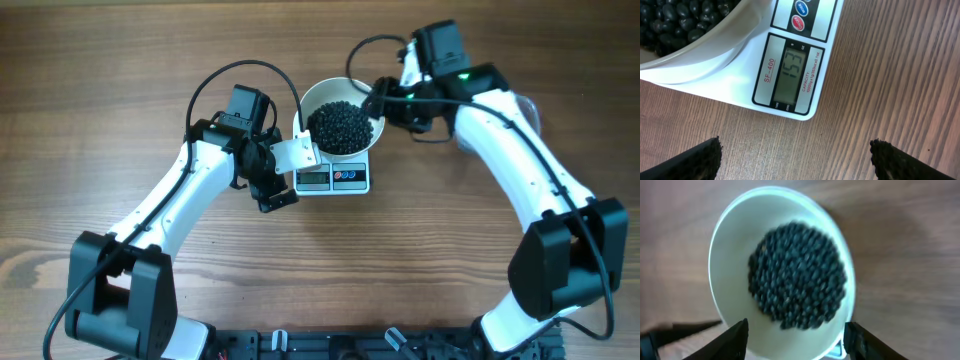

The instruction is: Scoop item into bowl and weigh 150g on scale

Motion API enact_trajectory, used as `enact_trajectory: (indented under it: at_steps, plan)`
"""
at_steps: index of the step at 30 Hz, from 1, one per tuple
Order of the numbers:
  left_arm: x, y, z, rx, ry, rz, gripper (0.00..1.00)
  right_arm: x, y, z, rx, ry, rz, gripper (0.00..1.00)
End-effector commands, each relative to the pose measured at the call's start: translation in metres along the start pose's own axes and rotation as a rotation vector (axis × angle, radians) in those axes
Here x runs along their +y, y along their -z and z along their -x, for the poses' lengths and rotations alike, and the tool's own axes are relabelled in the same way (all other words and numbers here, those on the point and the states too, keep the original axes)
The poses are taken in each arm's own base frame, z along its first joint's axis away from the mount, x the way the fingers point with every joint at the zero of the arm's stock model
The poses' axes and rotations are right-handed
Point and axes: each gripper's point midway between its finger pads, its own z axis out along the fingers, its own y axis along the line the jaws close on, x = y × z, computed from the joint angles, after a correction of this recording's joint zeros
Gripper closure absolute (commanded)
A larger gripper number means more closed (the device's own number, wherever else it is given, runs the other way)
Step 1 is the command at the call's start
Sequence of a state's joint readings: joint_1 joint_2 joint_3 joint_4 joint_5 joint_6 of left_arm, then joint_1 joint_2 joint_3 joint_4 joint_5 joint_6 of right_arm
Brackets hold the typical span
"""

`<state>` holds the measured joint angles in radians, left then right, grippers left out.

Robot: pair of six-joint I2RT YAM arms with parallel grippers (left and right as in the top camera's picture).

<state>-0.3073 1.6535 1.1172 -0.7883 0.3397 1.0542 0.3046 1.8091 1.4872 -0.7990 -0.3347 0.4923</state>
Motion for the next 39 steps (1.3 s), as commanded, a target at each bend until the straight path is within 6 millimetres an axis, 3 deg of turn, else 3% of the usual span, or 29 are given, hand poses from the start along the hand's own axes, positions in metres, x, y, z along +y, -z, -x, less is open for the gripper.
enact_trajectory:
  at_steps: [1,4,7,11,20,23,28,31,33,35,39]
  plan:
    - [-0.004,-0.004,0.001,-0.008,-0.013,-0.024,0.00,-0.020,-0.015,-0.012,0.042,0.019,-0.108,0.34]
    - [-0.004,-0.004,0.001,-0.007,-0.013,-0.024,0.00,-0.024,-0.017,-0.010,0.037,0.017,-0.126,0.29]
    - [-0.004,-0.004,0.001,-0.008,-0.013,-0.024,0.00,-0.013,-0.014,0.008,-0.021,-0.025,-0.055,0.30]
    - [-0.004,-0.004,0.001,-0.007,-0.013,-0.024,0.00,-0.004,-0.015,-0.010,0.061,-0.135,0.002,0.30]
    - [-0.004,-0.004,0.001,-0.008,-0.013,-0.024,0.00,0.001,-0.019,-0.047,0.181,-0.366,-0.055,0.24]
    - [-0.004,-0.004,0.001,-0.007,-0.013,-0.024,0.00,0.004,-0.020,-0.051,0.192,-0.412,-0.061,0.16]
    - [-0.004,-0.004,0.001,-0.008,-0.013,-0.024,0.00,0.006,-0.023,-0.054,0.199,-0.549,-0.076,0.15]
    - [-0.004,-0.004,0.001,-0.007,-0.013,-0.024,0.00,0.016,-0.030,-0.055,0.195,-0.539,-0.061,0.14]
    - [-0.004,-0.004,0.001,-0.008,-0.013,-0.024,0.00,0.018,-0.036,-0.056,0.195,-0.572,-0.066,0.03]
    - [-0.004,-0.004,0.001,-0.007,-0.013,-0.024,0.00,0.015,-0.043,-0.057,0.201,-0.651,-0.083,0.00]
    - [-0.004,-0.004,0.001,-0.008,-0.013,-0.024,0.00,0.022,-0.048,-0.043,0.159,-0.635,-0.033,0.00]
